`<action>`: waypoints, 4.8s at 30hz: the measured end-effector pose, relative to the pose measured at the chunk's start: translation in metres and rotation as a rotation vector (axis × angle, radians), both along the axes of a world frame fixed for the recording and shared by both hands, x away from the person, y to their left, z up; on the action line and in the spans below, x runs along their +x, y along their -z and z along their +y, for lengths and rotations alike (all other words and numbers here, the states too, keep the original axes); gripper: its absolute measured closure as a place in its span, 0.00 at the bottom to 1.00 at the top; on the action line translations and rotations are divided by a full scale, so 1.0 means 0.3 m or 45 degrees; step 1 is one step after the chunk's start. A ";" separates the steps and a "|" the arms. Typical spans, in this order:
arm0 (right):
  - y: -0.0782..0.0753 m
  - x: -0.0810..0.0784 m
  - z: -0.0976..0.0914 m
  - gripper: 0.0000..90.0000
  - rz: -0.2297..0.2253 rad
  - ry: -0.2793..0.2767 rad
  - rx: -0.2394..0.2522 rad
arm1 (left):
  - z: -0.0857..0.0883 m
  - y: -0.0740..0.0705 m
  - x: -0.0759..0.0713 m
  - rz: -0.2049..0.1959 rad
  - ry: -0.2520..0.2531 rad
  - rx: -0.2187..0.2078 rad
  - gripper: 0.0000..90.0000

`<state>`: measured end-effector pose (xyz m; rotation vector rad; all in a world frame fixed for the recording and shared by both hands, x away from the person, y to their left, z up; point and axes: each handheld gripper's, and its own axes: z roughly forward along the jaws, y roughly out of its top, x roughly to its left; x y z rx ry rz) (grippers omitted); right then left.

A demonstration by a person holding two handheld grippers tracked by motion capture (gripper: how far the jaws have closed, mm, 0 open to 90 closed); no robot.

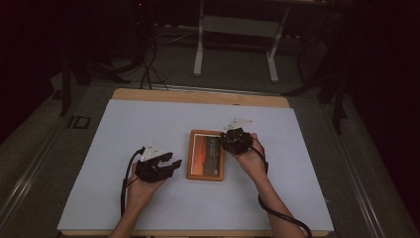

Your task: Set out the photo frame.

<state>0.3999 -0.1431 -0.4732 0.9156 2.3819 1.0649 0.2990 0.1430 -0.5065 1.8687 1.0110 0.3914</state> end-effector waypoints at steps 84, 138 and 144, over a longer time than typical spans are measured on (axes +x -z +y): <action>0.131 0.095 -0.059 1.00 0.115 0.141 -0.006 | -0.253 0.006 0.134 0.393 0.129 -0.200 0.53; -0.116 -0.078 -0.310 0.54 -0.061 -0.008 -0.049 | -0.390 -0.072 0.083 0.201 0.203 -0.174 0.77; -0.137 -0.108 -0.362 0.52 -0.076 -0.017 -0.017 | -0.400 -0.076 0.080 0.185 0.213 -0.160 0.77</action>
